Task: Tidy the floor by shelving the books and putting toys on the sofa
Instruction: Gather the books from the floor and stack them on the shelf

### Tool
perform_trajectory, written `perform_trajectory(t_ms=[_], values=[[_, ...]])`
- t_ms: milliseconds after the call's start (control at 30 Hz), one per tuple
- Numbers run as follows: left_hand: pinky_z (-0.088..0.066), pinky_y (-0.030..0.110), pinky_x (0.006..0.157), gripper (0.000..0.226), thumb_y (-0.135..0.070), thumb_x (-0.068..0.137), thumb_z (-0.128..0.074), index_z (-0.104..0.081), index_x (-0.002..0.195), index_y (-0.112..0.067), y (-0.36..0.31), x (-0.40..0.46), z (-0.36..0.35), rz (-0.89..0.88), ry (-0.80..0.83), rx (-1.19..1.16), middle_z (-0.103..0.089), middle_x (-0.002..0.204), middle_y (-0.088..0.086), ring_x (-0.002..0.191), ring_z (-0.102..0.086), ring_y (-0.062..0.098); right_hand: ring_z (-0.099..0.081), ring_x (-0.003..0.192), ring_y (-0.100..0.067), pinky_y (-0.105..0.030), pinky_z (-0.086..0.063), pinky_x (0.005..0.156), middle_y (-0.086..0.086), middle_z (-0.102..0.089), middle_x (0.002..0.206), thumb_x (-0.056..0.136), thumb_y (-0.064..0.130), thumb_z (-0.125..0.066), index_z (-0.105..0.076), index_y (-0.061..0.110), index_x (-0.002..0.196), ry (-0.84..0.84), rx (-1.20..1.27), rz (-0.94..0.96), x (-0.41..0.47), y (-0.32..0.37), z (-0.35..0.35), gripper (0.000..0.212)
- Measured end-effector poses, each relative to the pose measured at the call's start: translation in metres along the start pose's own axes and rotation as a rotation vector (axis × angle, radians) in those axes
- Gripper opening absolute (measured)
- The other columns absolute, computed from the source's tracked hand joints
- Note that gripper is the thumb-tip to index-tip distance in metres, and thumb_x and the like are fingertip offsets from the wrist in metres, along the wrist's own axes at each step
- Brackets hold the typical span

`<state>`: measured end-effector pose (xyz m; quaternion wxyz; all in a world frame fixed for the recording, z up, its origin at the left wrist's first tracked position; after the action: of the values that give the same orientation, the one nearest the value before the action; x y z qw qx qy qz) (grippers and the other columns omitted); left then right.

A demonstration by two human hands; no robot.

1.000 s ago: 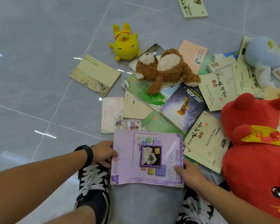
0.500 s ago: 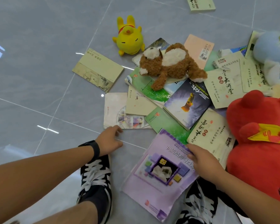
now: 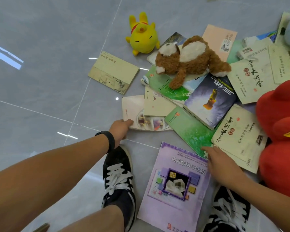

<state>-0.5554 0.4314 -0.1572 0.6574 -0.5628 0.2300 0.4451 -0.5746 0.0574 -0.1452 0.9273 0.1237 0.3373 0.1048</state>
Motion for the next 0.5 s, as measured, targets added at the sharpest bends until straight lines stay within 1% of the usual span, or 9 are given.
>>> perform_trajectory(t_ms=[67, 167, 200, 233, 300, 333, 400, 433, 500], values=[[-0.034, 0.025, 0.054, 0.020, -0.019, 0.096, -0.054, -0.060, 0.112, -0.010, 0.000, -0.016, -0.010, 0.070, 0.121, -0.153, -0.046, 0.072, 0.003, 0.058, -0.038, 0.014, -0.059, 0.104, -0.025, -0.036, -0.050, 0.081, -0.006, -0.052, 0.124, 0.089, 0.004, -0.059, -0.045, 0.018, 0.147, -0.044, 0.048, -0.032, -0.001, -0.007, 0.003, 0.061], [-0.038, 0.026, 0.055, 0.008, -0.020, 0.092, -0.055, -0.054, 0.098, -0.014, 0.012, -0.059, -0.034, 0.237, 0.467, -0.287, -0.034, 0.063, 0.001, 0.054, -0.038, 0.015, -0.060, 0.101, -0.023, -0.036, -0.050, 0.081, -0.003, -0.054, 0.119, 0.091, 0.012, -0.064, -0.048, 0.017, 0.143, -0.111, 0.136, -0.012, -0.001, 0.000, 0.009, 0.054], [-0.039, 0.025, 0.055, 0.007, -0.021, 0.091, -0.055, -0.055, 0.093, -0.014, 0.018, -0.075, -0.042, 0.285, 0.561, -0.278, -0.034, 0.063, 0.001, 0.054, -0.039, 0.015, -0.061, 0.097, -0.020, -0.034, -0.049, 0.079, 0.000, -0.057, 0.116, 0.095, 0.018, -0.064, -0.049, 0.018, 0.141, -0.081, 0.282, -0.070, -0.003, 0.008, 0.011, 0.049], [-0.039, 0.024, 0.055, 0.009, -0.023, 0.090, -0.056, -0.057, 0.087, -0.014, 0.026, -0.089, -0.050, 0.326, 0.630, -0.261, -0.037, 0.063, 0.001, 0.054, -0.039, 0.014, -0.063, 0.093, -0.019, -0.033, -0.050, 0.076, 0.000, -0.060, 0.113, 0.098, 0.025, -0.062, -0.049, 0.019, 0.140, -0.001, 0.510, -0.176, -0.005, 0.017, 0.009, 0.044], [-0.040, 0.024, 0.057, 0.016, -0.026, 0.089, -0.057, -0.059, 0.078, -0.014, 0.040, -0.115, -0.063, 0.391, 0.719, -0.218, -0.046, 0.062, 0.001, 0.056, -0.044, 0.014, -0.068, 0.091, -0.025, -0.038, -0.058, 0.074, -0.006, -0.065, 0.115, 0.102, 0.040, -0.055, -0.049, 0.020, 0.138, 0.242, 1.036, -0.429, -0.013, 0.041, 0.000, 0.041], [-0.041, 0.024, 0.059, 0.018, -0.028, 0.091, -0.057, -0.061, 0.082, -0.013, 0.047, -0.126, -0.071, 0.413, 0.763, -0.191, -0.053, 0.064, 0.001, 0.057, -0.048, 0.014, -0.070, 0.093, -0.027, -0.039, -0.060, 0.075, -0.009, -0.066, 0.117, 0.102, 0.047, -0.052, -0.051, 0.020, 0.136, 0.355, 1.188, -0.487, -0.019, 0.054, -0.002, 0.043], [-0.041, 0.024, 0.060, 0.026, -0.035, 0.097, -0.054, -0.065, 0.099, -0.011, 0.058, -0.152, -0.086, 0.449, 0.863, -0.122, -0.062, 0.072, 0.001, 0.061, -0.053, 0.013, -0.072, 0.095, -0.029, -0.038, -0.060, 0.075, -0.012, -0.070, 0.120, 0.100, 0.055, -0.049, -0.061, 0.019, 0.128, 0.545, 1.325, -0.474, -0.030, 0.074, -0.010, 0.048], [-0.041, 0.023, 0.060, 0.032, -0.039, 0.100, -0.051, -0.066, 0.107, -0.012, 0.063, -0.163, -0.093, 0.457, 0.912, -0.068, -0.065, 0.076, 0.000, 0.063, -0.053, 0.013, -0.072, 0.095, -0.029, -0.038, -0.060, 0.074, -0.015, -0.072, 0.118, 0.100, 0.053, -0.050, -0.066, 0.016, 0.125, 0.583, 1.372, -0.458, -0.035, 0.079, -0.014, 0.048], [-0.043, 0.021, 0.060, 0.037, -0.047, 0.102, -0.049, -0.066, 0.122, -0.021, 0.071, -0.176, -0.100, 0.404, 1.006, 0.139, -0.066, 0.083, -0.002, 0.063, -0.053, 0.011, -0.072, 0.096, -0.031, -0.039, -0.060, 0.076, -0.017, -0.074, 0.113, 0.102, 0.035, -0.056, -0.067, 0.010, 0.126, 0.550, 1.395, -0.468, -0.039, 0.083, -0.022, 0.037]])
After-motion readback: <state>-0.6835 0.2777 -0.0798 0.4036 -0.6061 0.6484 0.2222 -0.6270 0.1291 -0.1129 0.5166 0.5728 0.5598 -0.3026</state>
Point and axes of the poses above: each hand's wrist, its own x-axis towards the middle knuckle, its own z-axis out of the back of the hand, y = z × x, the point moved 4 cm from there along x, towards the middle knuckle
